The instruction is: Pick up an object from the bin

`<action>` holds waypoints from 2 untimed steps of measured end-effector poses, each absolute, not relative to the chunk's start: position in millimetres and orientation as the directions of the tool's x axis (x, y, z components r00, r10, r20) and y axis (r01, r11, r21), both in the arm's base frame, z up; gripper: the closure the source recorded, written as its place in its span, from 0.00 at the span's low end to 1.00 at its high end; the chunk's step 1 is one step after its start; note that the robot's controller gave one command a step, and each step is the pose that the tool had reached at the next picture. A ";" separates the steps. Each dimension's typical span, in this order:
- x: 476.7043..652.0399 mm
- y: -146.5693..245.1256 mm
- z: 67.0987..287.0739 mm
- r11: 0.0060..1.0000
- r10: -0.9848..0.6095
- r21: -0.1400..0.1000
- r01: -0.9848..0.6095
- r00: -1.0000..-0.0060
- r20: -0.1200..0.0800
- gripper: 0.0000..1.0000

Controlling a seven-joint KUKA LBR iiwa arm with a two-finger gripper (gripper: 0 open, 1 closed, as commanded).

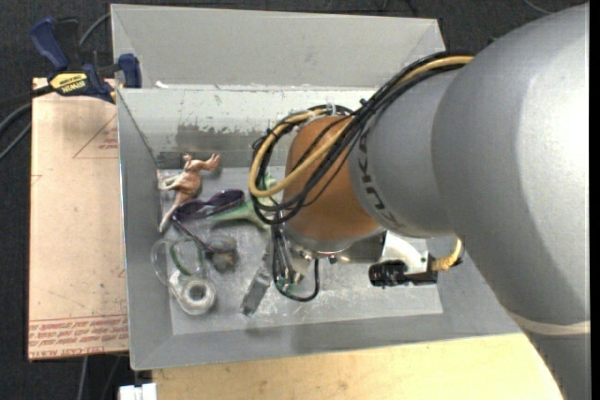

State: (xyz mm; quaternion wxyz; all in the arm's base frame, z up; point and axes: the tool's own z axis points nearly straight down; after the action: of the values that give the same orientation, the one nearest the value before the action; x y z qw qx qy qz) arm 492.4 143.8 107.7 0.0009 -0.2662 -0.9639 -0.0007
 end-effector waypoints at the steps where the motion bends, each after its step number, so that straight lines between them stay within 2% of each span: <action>1: 479.1 185.7 161.9 0.912 0.409 0.003 0.409 -0.912 -0.002 0.00; 2: 541.0 202.9 116.1 0.901 0.435 0.002 0.435 -0.901 0.001 0.00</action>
Offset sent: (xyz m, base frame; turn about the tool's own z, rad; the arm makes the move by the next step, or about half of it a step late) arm 0.0485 0.0589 0.0092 -0.0862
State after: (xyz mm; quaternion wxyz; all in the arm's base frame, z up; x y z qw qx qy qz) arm 541.0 202.9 116.1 0.0005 -0.2230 -0.9748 -0.0011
